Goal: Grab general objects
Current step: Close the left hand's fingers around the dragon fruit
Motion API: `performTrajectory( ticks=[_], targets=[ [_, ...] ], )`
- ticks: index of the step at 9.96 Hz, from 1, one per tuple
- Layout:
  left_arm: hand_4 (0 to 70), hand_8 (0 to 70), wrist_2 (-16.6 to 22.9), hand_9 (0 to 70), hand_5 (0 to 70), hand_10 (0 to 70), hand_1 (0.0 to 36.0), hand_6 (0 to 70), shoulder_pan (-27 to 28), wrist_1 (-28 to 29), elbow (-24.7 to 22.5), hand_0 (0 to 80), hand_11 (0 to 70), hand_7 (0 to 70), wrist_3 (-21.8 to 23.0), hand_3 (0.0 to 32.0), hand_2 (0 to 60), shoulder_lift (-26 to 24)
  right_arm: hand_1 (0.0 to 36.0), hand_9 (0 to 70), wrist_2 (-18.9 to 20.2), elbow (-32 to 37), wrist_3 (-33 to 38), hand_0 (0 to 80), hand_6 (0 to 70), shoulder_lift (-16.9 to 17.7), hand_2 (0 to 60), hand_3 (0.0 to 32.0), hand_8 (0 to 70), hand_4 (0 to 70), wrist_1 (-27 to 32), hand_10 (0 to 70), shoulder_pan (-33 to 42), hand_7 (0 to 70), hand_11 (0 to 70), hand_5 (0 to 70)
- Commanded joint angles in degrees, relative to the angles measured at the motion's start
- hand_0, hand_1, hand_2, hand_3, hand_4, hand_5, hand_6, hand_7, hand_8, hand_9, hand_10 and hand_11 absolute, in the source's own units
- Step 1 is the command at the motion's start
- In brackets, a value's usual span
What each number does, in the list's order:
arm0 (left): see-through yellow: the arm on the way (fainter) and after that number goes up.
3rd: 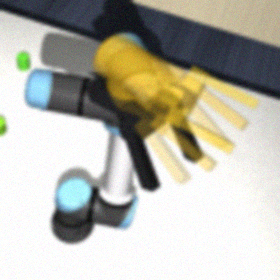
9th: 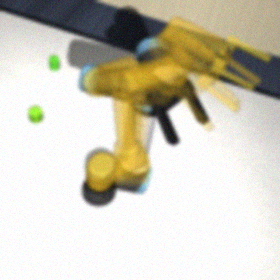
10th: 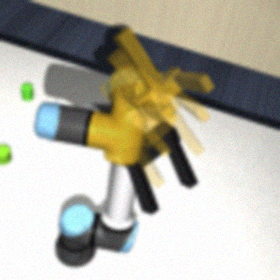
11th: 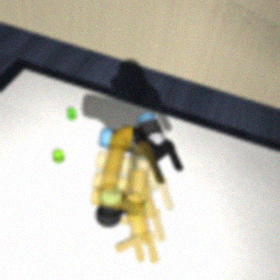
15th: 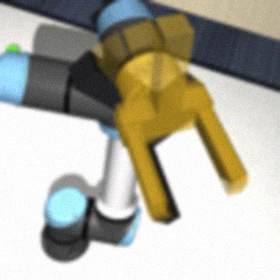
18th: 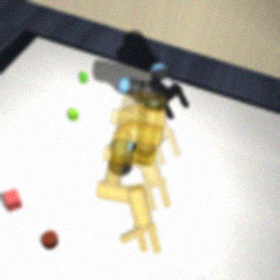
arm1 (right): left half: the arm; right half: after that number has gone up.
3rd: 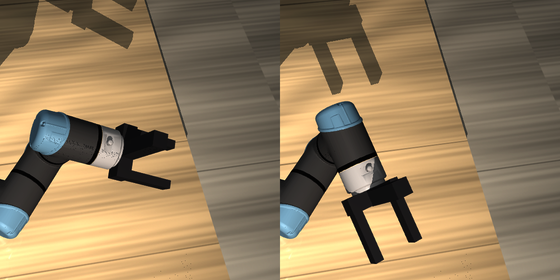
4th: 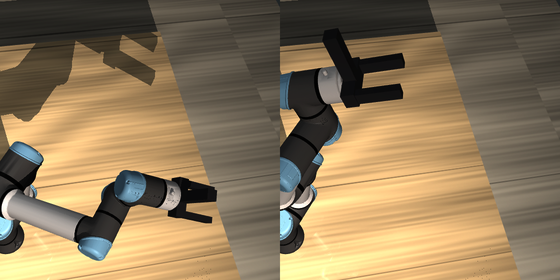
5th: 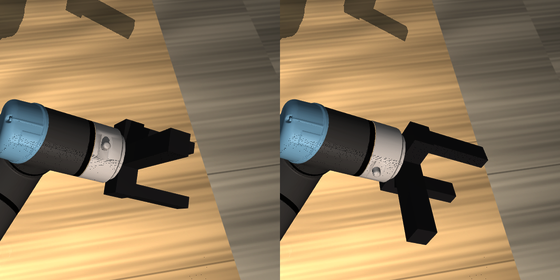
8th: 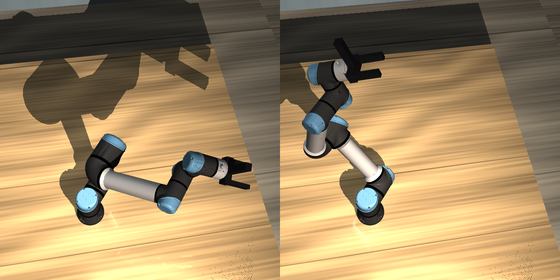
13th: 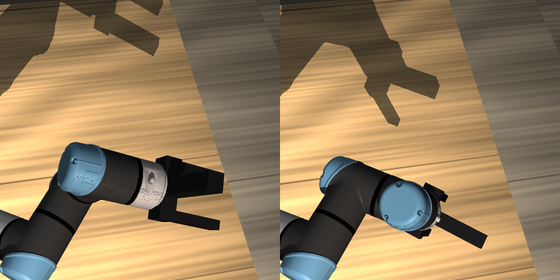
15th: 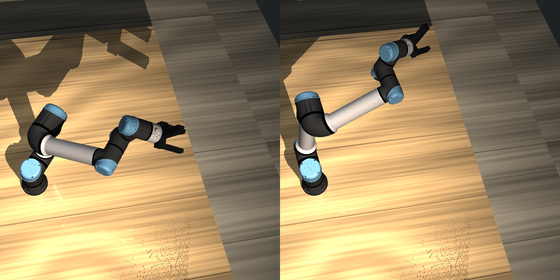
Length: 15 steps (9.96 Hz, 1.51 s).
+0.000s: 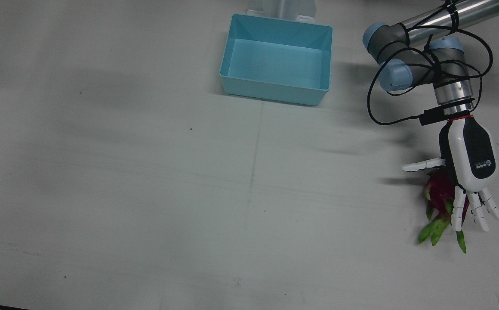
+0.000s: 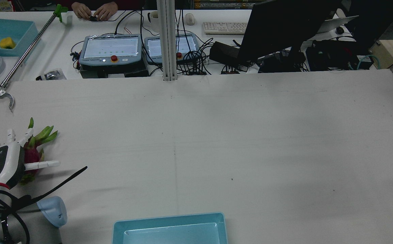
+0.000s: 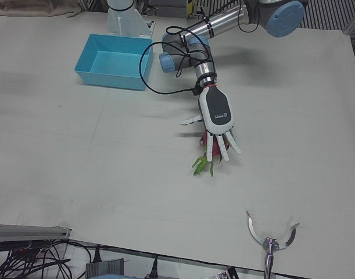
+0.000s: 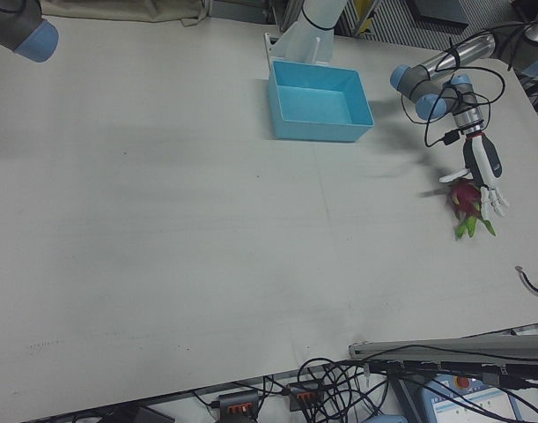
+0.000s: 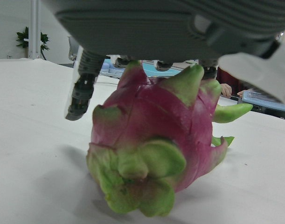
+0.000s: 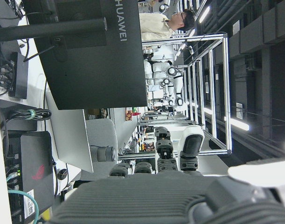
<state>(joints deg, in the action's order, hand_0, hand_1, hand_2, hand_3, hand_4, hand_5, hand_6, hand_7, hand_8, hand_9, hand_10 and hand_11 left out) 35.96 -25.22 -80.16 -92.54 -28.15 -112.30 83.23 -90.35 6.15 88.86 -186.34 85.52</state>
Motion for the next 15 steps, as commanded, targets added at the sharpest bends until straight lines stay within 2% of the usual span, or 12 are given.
performTrajectory(
  ticks=[1, 3, 8, 9, 10, 11, 12, 13, 14, 15],
  targets=[
    [0.0, 0.0, -0.1, 0.0, 0.0, 1.6, 3.5, 0.0, 0.2, 0.3, 1.8, 32.2, 2.9, 0.0, 0.3, 32.0, 0.0, 0.0, 0.0, 0.0, 0.0, -0.1, 0.0, 0.0, 0.0, 0.0, 0.0, 0.0, 0.0, 0.0, -0.1, 0.0, 0.0, 0.0, 0.0, 0.0],
    [0.0, 0.0, 0.0, 0.0, 0.0, 1.9, 3.8, 0.0, 0.0, 1.7, 3.6, 32.4, 3.3, 0.0, 0.3, 32.0, 0.0, 0.0, 0.0, 0.0, 0.0, 0.0, 0.0, 0.0, 0.0, 0.0, 0.0, 0.0, 0.0, 0.0, -0.1, 0.0, 0.0, 0.0, 0.0, 0.0],
    [0.0, 0.0, 0.1, 0.0, 0.0, 3.1, 4.3, 0.0, -0.5, 1.8, 4.1, 34.4, 5.2, 0.0, 0.2, 32.0, 0.0, -0.1, 0.0, 0.0, 0.0, -0.1, 0.0, 0.0, 0.0, 0.0, 0.0, 0.0, 0.0, 0.0, -0.1, 0.0, 0.0, 0.0, 0.0, 0.0],
    [0.0, 0.0, 0.1, 0.0, 0.0, 4.3, 4.1, 0.0, -0.4, 1.8, 4.6, 34.2, 6.8, 0.0, 0.2, 32.0, 0.0, -0.1, 0.0, 0.0, 0.0, -0.1, 0.0, 0.0, 0.0, 0.0, 0.0, 0.0, 0.0, 0.0, -0.1, 0.0, 0.0, 0.0, 0.0, 0.0],
    [0.0, 0.0, 0.1, 0.0, 3.3, 8.3, 3.6, 0.0, -0.4, 1.7, 4.9, 32.4, 12.4, 3.4, 0.2, 30.4, 0.0, -0.1, 0.0, 0.0, 0.0, -0.1, 0.0, 0.0, 0.0, 0.1, 0.0, 0.0, 0.0, 0.0, 0.0, 0.0, 0.0, 0.0, 0.0, 0.0],
    [2.1, 0.0, 0.1, 0.2, 11.3, 14.1, 2.3, 0.1, -0.4, 1.7, 4.9, 29.2, 20.4, 8.1, 0.2, 3.8, 0.7, -0.1, 0.0, 0.0, 0.0, -0.1, 0.0, 0.0, 0.0, 0.0, 0.0, 0.0, 0.0, 0.0, 0.0, 0.0, 0.0, 0.0, 0.0, 0.0],
    [13.6, 1.3, 0.1, 1.2, 16.9, 20.7, 0.9, 4.8, -0.5, 1.7, 4.9, 27.3, 29.7, 13.2, 0.3, 0.0, 1.7, -0.1, 0.0, 0.0, 0.0, -0.1, 0.0, 0.0, 0.0, 0.0, 0.0, 0.0, 0.0, 0.0, 0.0, 0.0, 0.0, 0.0, 0.0, 0.0],
    [22.4, 7.4, 0.1, 2.8, 21.5, 31.7, 0.1, 12.9, -0.5, 1.7, 4.8, 27.5, 44.8, 21.0, 0.3, 0.0, 4.0, -0.2, 0.0, 0.0, 0.0, 0.0, 0.0, 0.0, 0.0, 0.0, 0.0, 0.0, 0.0, 0.0, -0.1, 0.0, 0.0, 0.0, 0.0, 0.0],
    [34.7, 19.0, 0.0, 8.6, 29.8, 52.9, 0.0, 26.8, -0.5, 1.7, 4.9, 30.7, 70.0, 34.7, 0.3, 0.0, 10.1, -0.2, 0.0, 0.0, 0.0, 0.0, 0.0, 0.0, 0.0, 0.0, 0.0, 0.0, 0.0, 0.0, 0.0, 0.0, 0.0, 0.0, 0.0, 0.0],
    [47.9, 26.3, 0.0, 18.6, 36.5, 55.5, 0.0, 34.4, -0.5, 1.7, 5.2, 33.2, 70.0, 43.9, 0.3, 0.0, 13.1, -0.2, 0.0, 0.0, 0.0, 0.0, 0.0, 0.0, 0.0, 0.0, 0.0, 0.0, 0.0, 0.0, -0.1, 0.0, 0.0, 0.0, 0.0, 0.0]
  ],
)
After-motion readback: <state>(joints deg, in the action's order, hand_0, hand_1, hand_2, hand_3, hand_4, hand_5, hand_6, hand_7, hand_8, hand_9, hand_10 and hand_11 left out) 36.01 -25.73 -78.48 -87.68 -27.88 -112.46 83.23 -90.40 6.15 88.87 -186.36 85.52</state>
